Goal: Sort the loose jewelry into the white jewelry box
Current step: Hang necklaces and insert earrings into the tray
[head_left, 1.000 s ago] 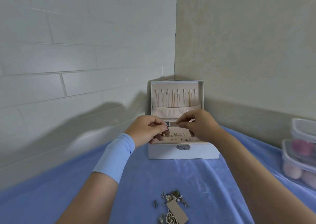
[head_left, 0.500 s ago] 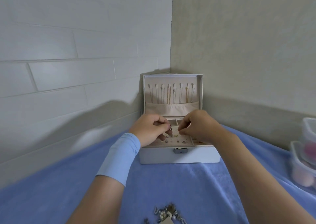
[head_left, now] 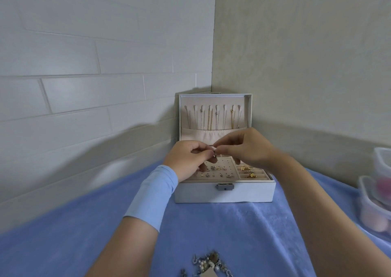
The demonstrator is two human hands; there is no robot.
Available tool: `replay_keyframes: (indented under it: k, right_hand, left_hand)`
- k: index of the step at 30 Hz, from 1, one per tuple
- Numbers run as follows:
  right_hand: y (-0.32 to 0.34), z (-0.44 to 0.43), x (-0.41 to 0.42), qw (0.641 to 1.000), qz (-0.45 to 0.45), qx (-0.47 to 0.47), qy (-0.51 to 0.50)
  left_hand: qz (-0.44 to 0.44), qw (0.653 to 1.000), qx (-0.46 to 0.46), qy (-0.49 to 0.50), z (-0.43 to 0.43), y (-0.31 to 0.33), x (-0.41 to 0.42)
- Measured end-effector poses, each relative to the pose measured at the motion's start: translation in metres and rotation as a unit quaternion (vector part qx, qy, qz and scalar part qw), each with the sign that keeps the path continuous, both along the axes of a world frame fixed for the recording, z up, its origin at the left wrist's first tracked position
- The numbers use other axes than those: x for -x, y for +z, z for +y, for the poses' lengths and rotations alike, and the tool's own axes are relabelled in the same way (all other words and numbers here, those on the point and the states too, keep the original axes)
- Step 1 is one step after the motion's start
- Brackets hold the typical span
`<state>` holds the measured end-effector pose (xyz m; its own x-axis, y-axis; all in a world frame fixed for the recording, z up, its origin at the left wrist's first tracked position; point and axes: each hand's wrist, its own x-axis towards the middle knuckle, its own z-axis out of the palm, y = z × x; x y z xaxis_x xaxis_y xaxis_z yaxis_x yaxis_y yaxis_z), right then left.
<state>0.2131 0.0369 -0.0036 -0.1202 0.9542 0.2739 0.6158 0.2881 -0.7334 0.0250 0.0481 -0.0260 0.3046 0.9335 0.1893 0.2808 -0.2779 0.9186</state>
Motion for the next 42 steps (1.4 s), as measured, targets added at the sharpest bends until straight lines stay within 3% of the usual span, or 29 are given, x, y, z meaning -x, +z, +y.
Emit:
replay_keyframes:
  k: [9,16,24,28,32,42]
  right_hand:
    - [0.001,-0.003,0.007,0.999,0.036,-0.023,-0.026]
    - [-0.004,0.000,0.017,0.997,0.038,-0.032,-0.056]
    - [-0.004,-0.001,0.013,0.988,0.155,-0.005,-0.004]
    - [-0.003,-0.002,0.010,0.985,0.169,-0.015,0.020]
    - [0.001,-0.005,0.009,0.992,0.116,-0.031,0.024]
    - [-0.003,-0.003,0.022,0.989,0.129,-0.069,0.003]
  left_hand:
    - [-0.098,0.993,0.070,0.005,-0.002,0.001,-0.003]
    - [-0.070,0.994,0.042,0.067,-0.003,0.005,-0.008]
    - [-0.027,0.996,-0.030,0.078,-0.001,0.003,-0.011]
    - [-0.098,0.993,0.033,0.058,-0.002,0.004,-0.009]
    - [-0.119,0.988,0.091,0.028,-0.003,0.006,-0.007]
    - [-0.088,0.994,-0.010,0.064,-0.005,0.014,0.006]
